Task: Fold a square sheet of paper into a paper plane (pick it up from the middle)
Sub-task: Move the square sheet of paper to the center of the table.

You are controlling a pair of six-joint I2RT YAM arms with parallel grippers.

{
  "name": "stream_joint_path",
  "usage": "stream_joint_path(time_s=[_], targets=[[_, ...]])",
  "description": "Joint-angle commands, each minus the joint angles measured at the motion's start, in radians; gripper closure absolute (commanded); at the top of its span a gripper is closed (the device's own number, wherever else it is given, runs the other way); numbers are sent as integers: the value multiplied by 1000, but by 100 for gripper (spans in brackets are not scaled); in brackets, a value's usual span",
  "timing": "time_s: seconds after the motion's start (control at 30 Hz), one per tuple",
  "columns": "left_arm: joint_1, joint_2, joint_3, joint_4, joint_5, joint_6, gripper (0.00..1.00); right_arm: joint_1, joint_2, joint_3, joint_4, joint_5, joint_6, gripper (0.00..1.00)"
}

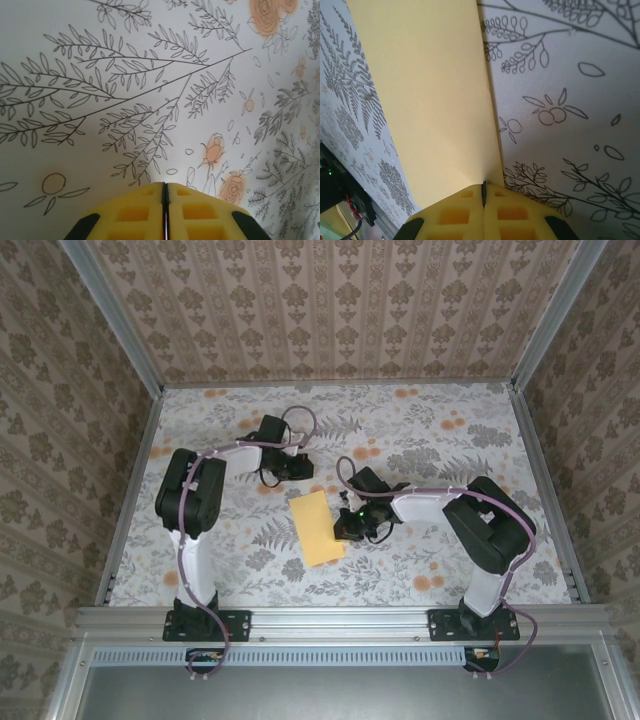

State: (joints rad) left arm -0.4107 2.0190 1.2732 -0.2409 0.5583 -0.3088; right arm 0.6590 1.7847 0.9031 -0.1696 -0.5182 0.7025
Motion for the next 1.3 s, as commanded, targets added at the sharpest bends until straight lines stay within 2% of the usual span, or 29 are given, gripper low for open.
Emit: stream_joint_path(time_s=[0.0,0.17,0.27,0.47,0.6,0.8,0.87,1.03,1.27], targets=[[3,-135,15,-26,-41,-75,73,7,-35,76,-60,63,8,99],[22,-265,-76,-72,-161,-186,54,7,16,186,-111,159,-20,79],[48,-342,-166,-81,-202,-261,47,7,76,249,-120,176,-23,74],[78,-488,-333,-110,-250,-353,30,6,191,357,-130,163,-20,71],[78,-536,-399,-115,-204,-381,22,4,240,401,-169,203,-11,71],[39,-565,-444,-158,-171,-392,15,-31,233,337,-161,267,61,71],[5,-568,-450,-169,-182,-407,7,-54,219,295,-129,272,102,70],[-108,-560,-472,-170,-192,-485,6,-96,186,227,-89,284,165,70],[-206,-579,-556,-47,-134,-647,14,-130,195,181,-54,242,205,68]])
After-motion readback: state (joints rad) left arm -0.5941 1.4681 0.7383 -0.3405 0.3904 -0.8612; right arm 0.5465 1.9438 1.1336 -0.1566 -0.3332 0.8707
